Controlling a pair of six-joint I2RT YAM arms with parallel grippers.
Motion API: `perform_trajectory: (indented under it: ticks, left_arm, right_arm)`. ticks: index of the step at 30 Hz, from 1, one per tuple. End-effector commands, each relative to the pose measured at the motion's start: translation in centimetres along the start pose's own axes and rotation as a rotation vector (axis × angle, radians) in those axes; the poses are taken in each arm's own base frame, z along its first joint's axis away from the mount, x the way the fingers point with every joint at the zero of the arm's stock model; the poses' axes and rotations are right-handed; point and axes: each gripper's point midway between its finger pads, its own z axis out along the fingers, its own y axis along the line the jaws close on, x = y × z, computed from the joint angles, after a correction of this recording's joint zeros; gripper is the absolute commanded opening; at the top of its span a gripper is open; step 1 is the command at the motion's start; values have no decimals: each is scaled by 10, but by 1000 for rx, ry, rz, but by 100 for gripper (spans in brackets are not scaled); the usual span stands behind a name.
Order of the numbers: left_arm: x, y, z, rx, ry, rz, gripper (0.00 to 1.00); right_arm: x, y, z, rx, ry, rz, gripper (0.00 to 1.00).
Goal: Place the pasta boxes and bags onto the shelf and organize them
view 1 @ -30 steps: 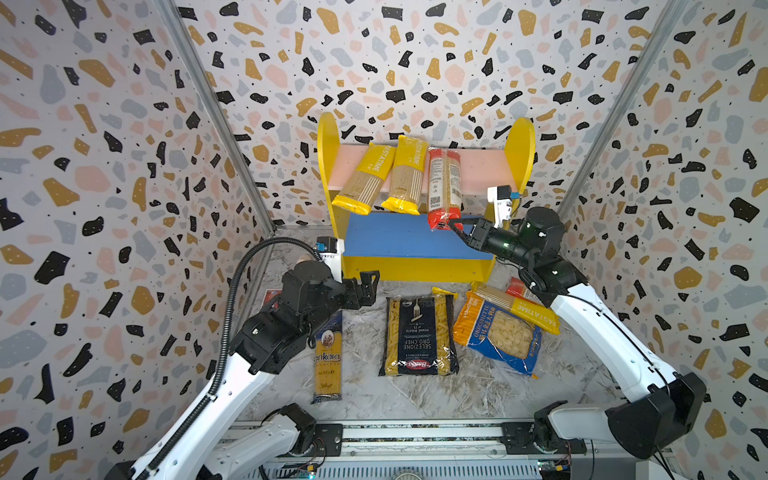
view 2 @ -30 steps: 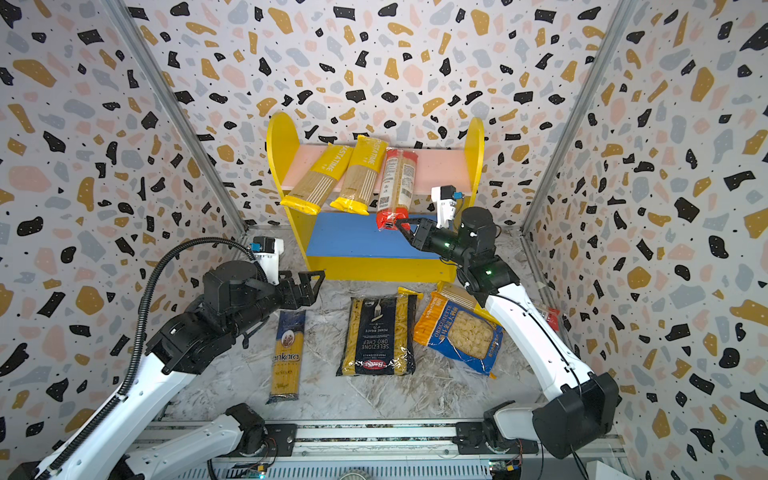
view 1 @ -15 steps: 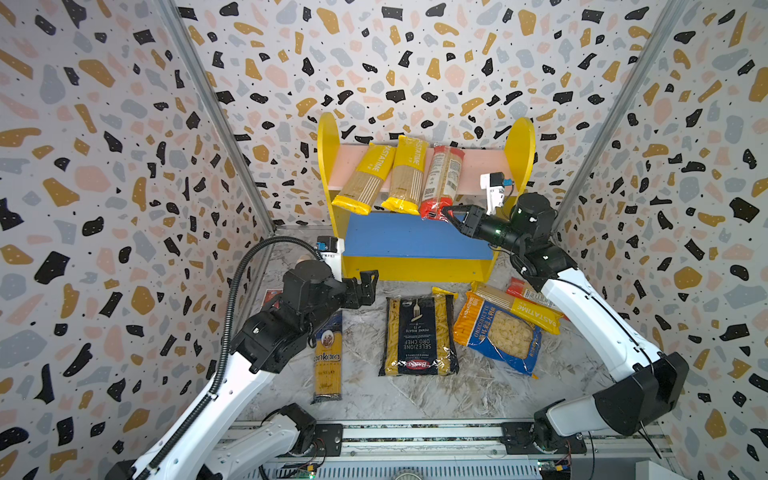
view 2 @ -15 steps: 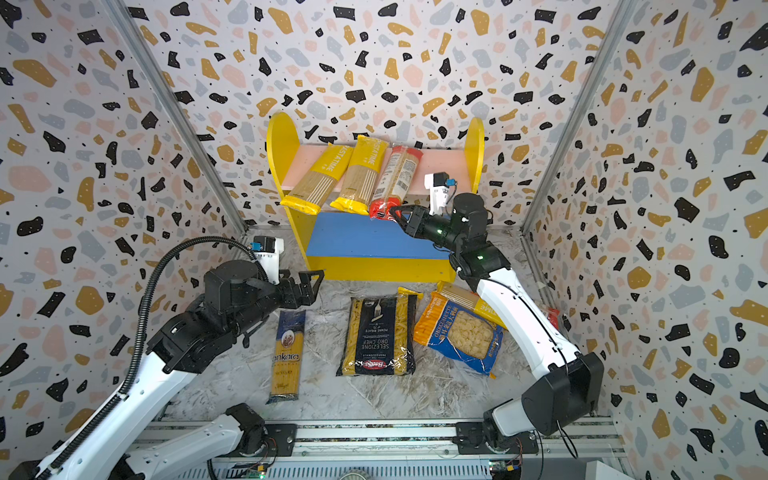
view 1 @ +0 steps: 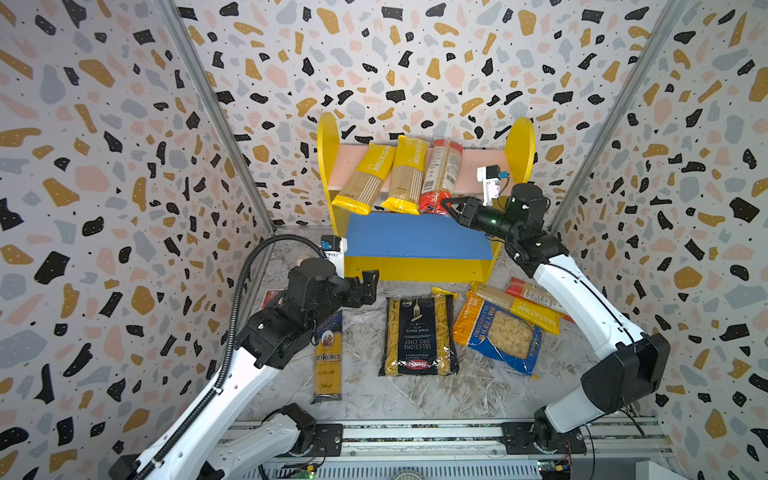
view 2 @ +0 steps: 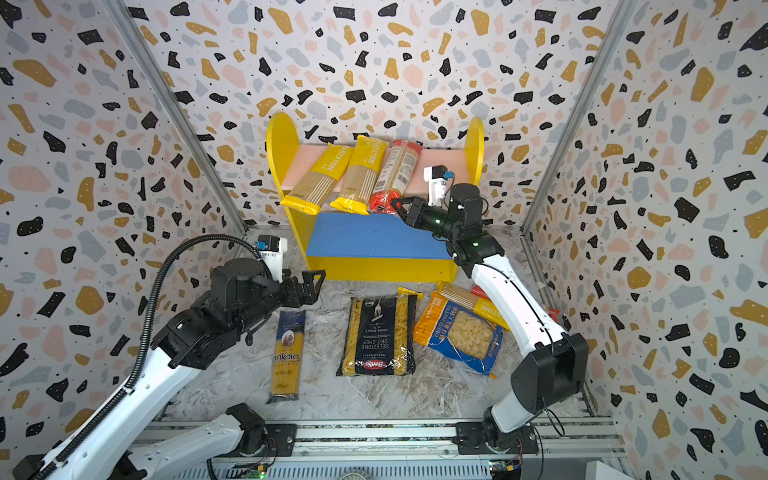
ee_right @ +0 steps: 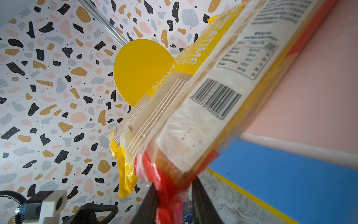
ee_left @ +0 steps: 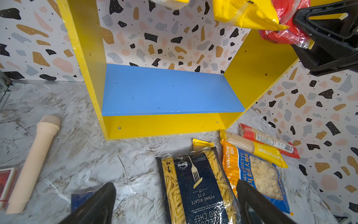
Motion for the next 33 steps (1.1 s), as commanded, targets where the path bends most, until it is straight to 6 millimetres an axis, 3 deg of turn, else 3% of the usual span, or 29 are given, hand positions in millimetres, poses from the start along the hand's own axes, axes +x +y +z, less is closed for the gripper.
perform_trajectory:
  ticks: [1,5,9,13,17,20,22,25,27,30,33]
  left_arm:
    - [-19,-4,-5,10,-54,9,98]
    - [-23,-5,-6,10,-64,12,99]
    - [-21,-2,-6,-6,-59,14,100]
    - [-11,11,-8,-63,-37,3,100]
    - [15,38,-8,-192,23,-22,100]
    - [46,74,-12,-361,75,-44,100]
    - [75,96,-14,-465,130,-60,100]
    - [121,113,-10,-532,225,-102,100]
    - [149,121,-8,-559,282,-136,99]
    - [171,130,-11,-614,335,-171,99]
    - [197,134,-5,-629,387,-212,100]
  right_arm:
    - [-21,18,-9,-26,-46,-61,29]
    - [-27,33,-17,-50,-53,-95,35]
    - [-30,54,-36,-76,-65,-142,58]
    - [-20,71,-58,-84,-59,-176,71]
    - [17,81,-75,-42,-13,-222,80]
    - [60,79,-82,19,51,-257,85]
    - [93,72,-86,56,106,-260,86]
    - [135,54,-92,112,187,-263,87]
    - [153,42,-97,158,215,-271,88]
    - [175,39,-106,133,240,-252,88]
    - [182,40,-117,112,238,-256,88]
